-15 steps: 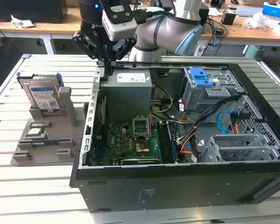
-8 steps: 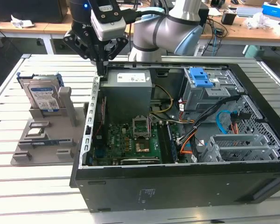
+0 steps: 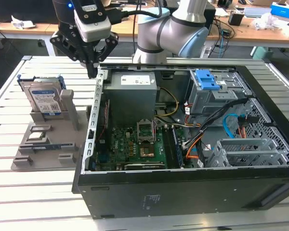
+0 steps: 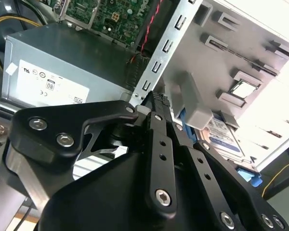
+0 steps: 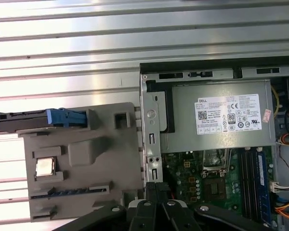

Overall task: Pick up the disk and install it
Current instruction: 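Reach for the disk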

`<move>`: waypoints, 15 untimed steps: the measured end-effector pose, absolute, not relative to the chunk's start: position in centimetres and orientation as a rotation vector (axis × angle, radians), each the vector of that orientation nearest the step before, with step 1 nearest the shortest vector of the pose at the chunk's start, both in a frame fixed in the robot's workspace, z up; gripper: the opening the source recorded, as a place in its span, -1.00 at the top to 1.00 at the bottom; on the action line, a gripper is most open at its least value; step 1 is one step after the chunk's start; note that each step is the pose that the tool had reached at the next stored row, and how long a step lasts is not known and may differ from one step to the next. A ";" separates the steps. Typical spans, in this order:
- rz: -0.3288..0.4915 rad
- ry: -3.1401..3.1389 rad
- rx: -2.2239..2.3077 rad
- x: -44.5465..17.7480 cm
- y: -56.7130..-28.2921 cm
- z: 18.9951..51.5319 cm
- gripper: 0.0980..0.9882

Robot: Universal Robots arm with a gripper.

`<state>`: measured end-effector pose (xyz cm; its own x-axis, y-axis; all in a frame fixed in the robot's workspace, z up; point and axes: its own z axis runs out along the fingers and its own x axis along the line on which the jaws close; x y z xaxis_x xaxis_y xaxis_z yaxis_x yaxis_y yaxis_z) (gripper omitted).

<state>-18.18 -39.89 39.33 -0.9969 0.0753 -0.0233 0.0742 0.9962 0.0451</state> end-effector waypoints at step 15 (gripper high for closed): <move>0.069 3.114 0.117 -21.9 -39.9 39.3 0.98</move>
<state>-21.85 -39.88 39.32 -0.9969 0.0754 -0.0233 0.0743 0.9962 0.0451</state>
